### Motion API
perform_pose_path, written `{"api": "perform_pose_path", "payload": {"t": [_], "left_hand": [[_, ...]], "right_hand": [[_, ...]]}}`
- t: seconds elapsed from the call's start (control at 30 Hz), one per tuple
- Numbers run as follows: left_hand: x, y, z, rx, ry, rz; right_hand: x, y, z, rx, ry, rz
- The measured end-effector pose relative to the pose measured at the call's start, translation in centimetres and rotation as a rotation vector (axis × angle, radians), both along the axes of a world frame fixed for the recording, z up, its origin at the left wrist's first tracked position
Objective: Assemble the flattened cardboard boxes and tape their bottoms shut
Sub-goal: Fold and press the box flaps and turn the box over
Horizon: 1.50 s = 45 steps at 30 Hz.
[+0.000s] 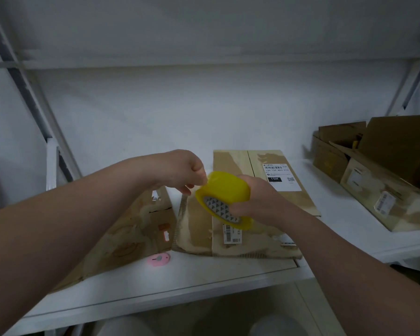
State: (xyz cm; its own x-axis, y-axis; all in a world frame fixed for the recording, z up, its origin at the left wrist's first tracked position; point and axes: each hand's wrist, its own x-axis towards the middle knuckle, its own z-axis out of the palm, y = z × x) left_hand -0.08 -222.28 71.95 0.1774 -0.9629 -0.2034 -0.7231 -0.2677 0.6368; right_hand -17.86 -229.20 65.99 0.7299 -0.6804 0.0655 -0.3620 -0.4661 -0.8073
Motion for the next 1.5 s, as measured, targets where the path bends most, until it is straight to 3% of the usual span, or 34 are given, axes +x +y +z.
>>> {"api": "perform_pose_path", "payload": {"t": [0.33, 0.47, 0.63, 0.77, 0.87, 0.97, 1.07, 1.2, 1.33, 1.5], "left_hand": [[-1.5, -0.2, 1.2, 0.043, 0.334, 0.316], [-1.8, 0.0, 1.2, 0.030, 0.325, 0.367], [-2.1, -0.1, -0.1, -0.078, 0.308, 0.357], [-1.9, -0.3, -1.1, -0.151, 0.235, 0.332], [-2.3, -0.6, -2.0, -0.222, 0.149, 0.327], [-2.4, -0.9, -2.9, -0.293, 0.090, 0.366], [-1.8, -1.1, -3.5, -0.314, 0.157, 0.412], [-1.6, -1.4, -3.9, -0.341, 0.175, 0.430], [-1.8, -1.7, -3.5, -0.437, -0.082, 0.418], [-1.4, -2.1, -1.7, -0.545, -0.010, 0.413]], "right_hand": [[1.1, 1.3, 0.1, -0.126, 0.036, -0.112], [1.6, 2.2, 0.6, -0.213, 0.102, -0.150], [2.0, 3.2, 1.1, -0.480, 0.290, -0.200], [1.8, 3.1, 1.4, -0.619, 0.291, -0.222], [1.5, 2.9, 0.9, -0.637, 0.302, -0.227], [0.6, 1.6, -0.5, -0.429, 0.254, -0.150], [-0.9, 0.3, -2.8, -0.312, 0.126, -0.115], [-1.4, 0.6, -4.8, -0.432, 0.001, -0.179], [-0.4, 1.3, -2.4, -0.646, 0.038, -0.145], [-0.2, 0.0, 1.1, -0.768, 0.297, -0.106]]}}
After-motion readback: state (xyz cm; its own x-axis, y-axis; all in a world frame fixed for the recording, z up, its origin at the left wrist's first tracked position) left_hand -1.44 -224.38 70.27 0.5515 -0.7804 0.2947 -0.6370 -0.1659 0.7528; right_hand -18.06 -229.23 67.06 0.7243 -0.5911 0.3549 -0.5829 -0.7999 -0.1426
